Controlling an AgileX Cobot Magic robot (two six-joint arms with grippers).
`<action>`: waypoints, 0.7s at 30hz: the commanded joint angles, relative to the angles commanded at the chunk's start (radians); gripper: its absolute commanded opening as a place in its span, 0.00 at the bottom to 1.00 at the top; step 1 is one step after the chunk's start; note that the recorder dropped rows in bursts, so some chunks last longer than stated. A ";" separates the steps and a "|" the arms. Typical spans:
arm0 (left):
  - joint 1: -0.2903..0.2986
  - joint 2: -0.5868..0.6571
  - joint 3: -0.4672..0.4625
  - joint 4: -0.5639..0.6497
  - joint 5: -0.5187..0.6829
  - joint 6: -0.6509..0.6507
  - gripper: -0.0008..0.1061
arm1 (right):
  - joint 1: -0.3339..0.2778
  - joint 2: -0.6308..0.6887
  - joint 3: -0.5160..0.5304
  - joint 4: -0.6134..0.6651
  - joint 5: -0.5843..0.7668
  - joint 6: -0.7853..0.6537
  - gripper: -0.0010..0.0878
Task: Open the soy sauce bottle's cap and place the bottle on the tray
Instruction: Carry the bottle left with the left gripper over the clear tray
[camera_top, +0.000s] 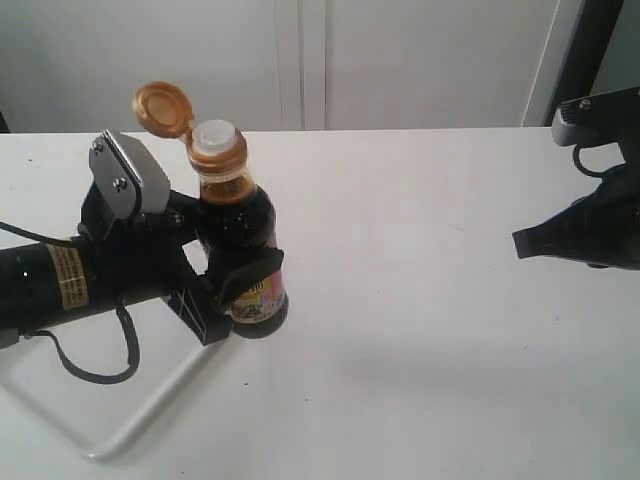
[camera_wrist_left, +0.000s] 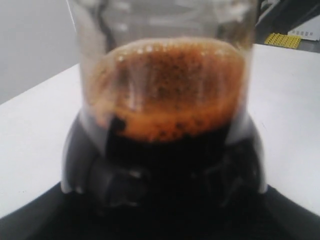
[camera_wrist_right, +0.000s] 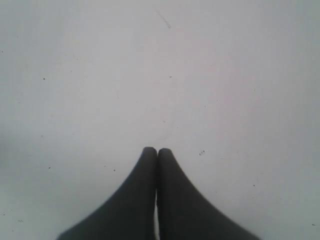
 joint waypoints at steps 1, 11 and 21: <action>0.000 -0.007 0.000 -0.007 0.015 0.017 0.01 | 0.000 0.000 0.000 0.000 0.000 0.000 0.01; 0.062 -0.019 0.000 -0.023 0.052 0.025 0.01 | 0.000 0.000 0.000 0.000 0.000 0.000 0.01; 0.194 -0.019 0.040 -0.014 0.024 0.018 0.01 | 0.000 0.000 0.000 0.000 -0.005 -0.002 0.01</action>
